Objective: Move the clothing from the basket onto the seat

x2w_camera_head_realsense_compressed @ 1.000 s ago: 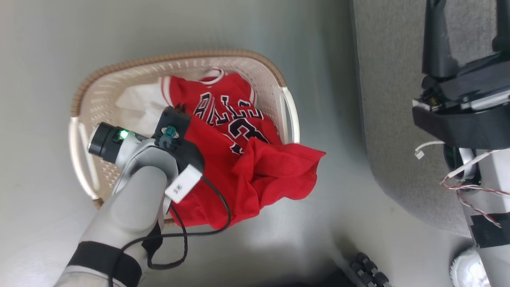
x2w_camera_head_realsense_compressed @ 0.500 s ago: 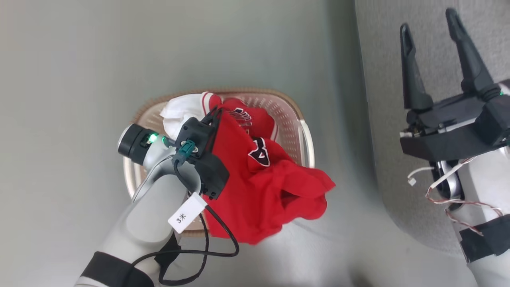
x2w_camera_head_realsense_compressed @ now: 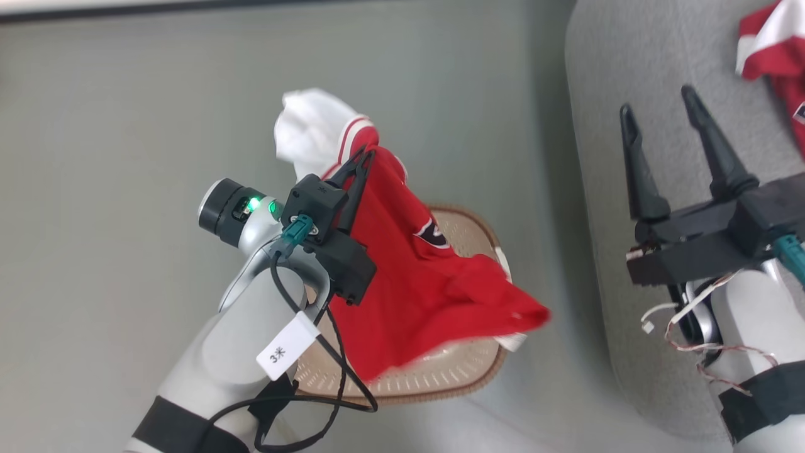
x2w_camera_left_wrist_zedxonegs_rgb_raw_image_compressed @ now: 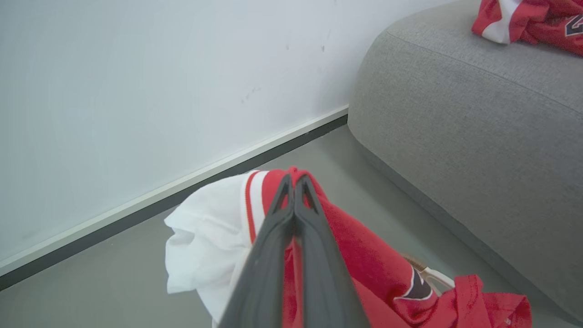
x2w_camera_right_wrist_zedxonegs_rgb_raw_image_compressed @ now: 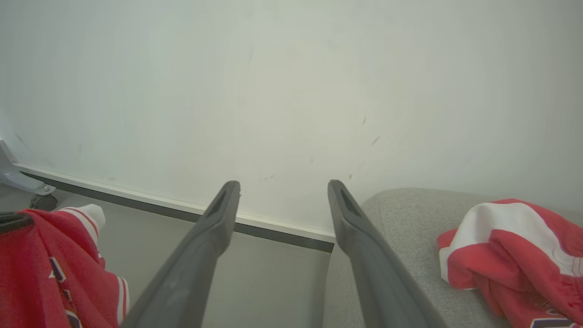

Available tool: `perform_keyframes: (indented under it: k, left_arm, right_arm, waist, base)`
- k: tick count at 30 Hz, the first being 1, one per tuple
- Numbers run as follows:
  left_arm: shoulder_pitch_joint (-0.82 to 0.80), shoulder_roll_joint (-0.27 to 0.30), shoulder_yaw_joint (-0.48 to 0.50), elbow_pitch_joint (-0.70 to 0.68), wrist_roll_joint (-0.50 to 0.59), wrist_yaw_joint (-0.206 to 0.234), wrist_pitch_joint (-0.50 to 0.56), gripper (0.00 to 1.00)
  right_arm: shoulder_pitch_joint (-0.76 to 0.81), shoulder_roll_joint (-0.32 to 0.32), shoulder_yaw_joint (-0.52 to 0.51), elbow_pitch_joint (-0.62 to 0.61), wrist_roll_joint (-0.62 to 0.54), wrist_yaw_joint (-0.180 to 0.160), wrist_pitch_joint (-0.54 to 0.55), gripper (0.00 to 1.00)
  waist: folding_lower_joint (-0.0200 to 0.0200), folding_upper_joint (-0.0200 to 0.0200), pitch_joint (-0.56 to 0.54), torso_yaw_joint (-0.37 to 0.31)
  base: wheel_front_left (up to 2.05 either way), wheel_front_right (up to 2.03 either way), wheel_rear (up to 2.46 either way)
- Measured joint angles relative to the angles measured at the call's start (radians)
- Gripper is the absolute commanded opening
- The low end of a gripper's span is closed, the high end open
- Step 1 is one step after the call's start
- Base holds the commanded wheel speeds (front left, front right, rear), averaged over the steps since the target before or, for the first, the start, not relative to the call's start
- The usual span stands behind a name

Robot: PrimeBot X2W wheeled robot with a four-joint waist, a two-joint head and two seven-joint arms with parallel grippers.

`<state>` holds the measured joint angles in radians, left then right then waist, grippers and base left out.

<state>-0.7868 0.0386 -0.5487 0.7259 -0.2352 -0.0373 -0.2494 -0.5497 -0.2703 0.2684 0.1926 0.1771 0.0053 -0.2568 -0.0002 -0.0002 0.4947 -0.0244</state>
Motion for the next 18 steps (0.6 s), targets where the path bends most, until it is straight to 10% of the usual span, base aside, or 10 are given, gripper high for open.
perform_keyframes:
  k: [18]
  left_arm:
    - [0.014,0.0,0.048,-0.082,-0.055,-0.007,0.001,0.0]
  right_arm:
    - [0.063,0.04,0.07,0.114,0.002,0.057,0.0,1.0]
  waist:
    - [0.0001,0.0001,-0.258,0.038]
  base:
    - [0.0,0.0,0.0]
